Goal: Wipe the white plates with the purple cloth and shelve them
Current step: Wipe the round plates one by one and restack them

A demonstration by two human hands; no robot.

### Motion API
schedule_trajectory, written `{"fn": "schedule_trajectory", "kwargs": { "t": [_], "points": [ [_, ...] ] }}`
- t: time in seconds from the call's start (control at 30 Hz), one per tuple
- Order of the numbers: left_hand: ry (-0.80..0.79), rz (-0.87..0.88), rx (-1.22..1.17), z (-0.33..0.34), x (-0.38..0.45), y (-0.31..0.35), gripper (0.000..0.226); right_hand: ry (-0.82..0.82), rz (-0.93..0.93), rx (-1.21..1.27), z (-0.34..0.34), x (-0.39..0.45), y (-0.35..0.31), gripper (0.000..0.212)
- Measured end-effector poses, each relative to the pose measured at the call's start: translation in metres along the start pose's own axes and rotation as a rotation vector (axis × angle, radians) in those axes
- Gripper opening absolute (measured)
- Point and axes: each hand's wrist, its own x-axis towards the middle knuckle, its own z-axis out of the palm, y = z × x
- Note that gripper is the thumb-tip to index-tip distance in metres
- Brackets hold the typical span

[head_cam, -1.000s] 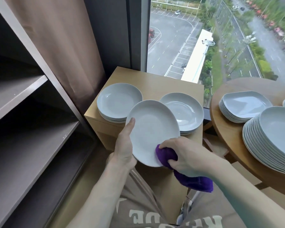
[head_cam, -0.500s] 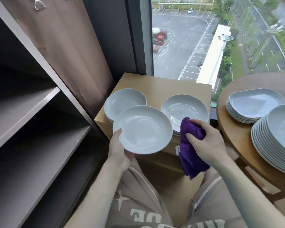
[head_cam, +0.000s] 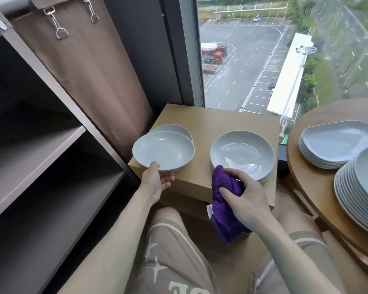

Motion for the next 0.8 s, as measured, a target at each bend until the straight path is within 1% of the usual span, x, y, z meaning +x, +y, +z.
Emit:
{"fn": "schedule_trajectory", "kwargs": {
  "t": [0.13, 0.2, 0.43, 0.63, 0.8],
  "points": [
    [0.107, 0.004, 0.076, -0.003, 0.012, 0.003, 0.036, -0.005, -0.012, 0.017, 0.0, 0.004, -0.001, 0.048],
    [0.155, -0.003, 0.12, -0.006, 0.019, 0.003, 0.039, -0.009, -0.013, 0.017, -0.001, 0.005, -0.001, 0.048],
    [0.255, 0.023, 0.298, -0.006, 0.043, 0.0, 0.039, -0.001, -0.008, 0.0, -0.007, 0.005, 0.006, 0.046],
    [0.298, 0.02, 0.333, 0.002, 0.057, -0.002, 0.044, 0.015, 0.01, 0.004, -0.015, 0.002, 0.011, 0.046],
    [0.359, 0.005, 0.329, 0.005, 0.069, -0.004, 0.058, 0.027, 0.038, 0.003, -0.024, 0.003, 0.015, 0.046]
  ]
}}
